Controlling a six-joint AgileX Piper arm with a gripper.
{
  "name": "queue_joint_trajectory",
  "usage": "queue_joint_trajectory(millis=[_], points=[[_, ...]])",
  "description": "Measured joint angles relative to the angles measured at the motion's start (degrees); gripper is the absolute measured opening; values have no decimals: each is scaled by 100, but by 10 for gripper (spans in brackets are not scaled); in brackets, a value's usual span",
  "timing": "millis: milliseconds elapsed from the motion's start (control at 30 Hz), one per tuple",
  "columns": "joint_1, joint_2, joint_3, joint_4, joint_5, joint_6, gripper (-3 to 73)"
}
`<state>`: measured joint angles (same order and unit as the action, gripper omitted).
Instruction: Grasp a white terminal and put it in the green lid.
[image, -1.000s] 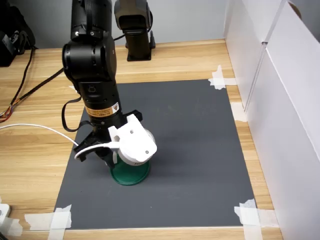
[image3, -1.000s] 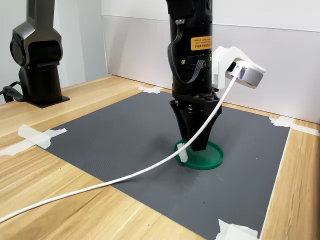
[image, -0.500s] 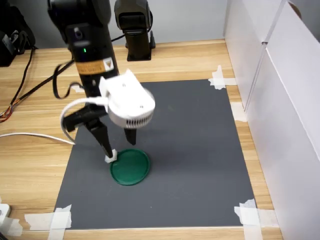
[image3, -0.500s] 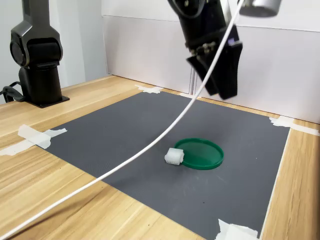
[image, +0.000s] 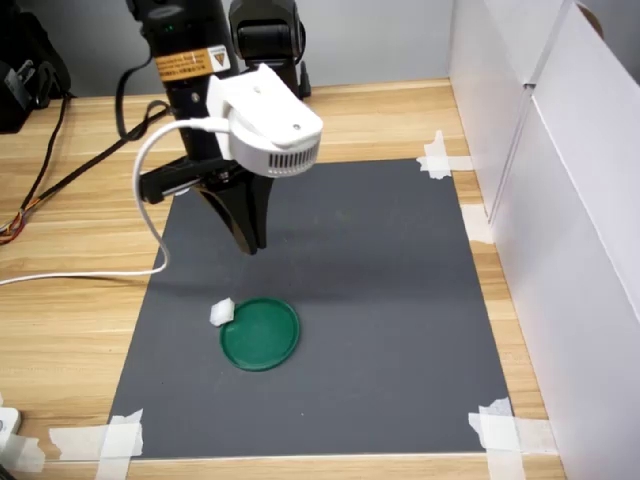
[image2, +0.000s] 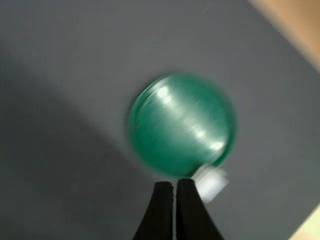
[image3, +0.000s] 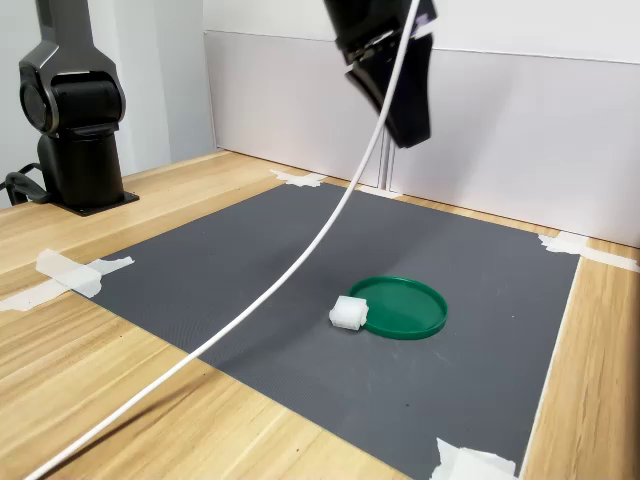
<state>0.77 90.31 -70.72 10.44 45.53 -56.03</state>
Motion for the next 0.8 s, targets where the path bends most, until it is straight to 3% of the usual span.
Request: queue_joint_trajectory(millis=[233,467,567,667,800], points=[[-99,-54,641,-477,8,-105,-18],[-927,-54,669,57,0,-1104,43],[-1190,14,669,161,-6,-1431,136],[-1292,157,669,166,-12,-1495,280],[-1306,234,669,203,-65,-1018,469]])
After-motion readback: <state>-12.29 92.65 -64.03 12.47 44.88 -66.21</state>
